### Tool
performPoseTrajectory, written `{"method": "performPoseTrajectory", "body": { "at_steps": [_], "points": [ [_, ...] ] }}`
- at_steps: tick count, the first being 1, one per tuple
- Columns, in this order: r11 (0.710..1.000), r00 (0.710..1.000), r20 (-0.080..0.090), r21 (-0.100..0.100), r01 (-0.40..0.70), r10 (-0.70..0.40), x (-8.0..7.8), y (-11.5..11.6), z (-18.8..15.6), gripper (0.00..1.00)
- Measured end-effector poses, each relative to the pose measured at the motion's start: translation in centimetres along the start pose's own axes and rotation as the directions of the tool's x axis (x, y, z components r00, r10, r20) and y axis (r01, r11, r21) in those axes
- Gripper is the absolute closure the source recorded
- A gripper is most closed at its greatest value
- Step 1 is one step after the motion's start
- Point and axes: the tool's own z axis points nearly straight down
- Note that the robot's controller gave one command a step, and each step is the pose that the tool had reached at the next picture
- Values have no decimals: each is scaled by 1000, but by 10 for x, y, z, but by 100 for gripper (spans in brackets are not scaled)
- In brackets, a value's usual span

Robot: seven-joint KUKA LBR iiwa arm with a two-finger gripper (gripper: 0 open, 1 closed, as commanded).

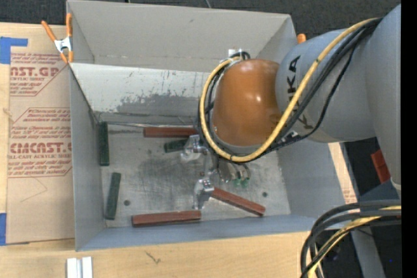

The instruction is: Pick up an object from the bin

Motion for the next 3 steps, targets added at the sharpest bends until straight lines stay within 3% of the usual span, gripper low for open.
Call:
{"method": "performPoseTrajectory", "body": {
  "at_steps": [1, 2, 3],
  "points": [
    [1000, 1000, 17, 1, 21, -21, 18, -63, 72, 100],
    [1000, 1000, 17, 1, 20, -20, 18, -64, 72, 100],
    [999, 999, 3, 2, 43, -43, 15, -78, -71, 100]
  ]
}}
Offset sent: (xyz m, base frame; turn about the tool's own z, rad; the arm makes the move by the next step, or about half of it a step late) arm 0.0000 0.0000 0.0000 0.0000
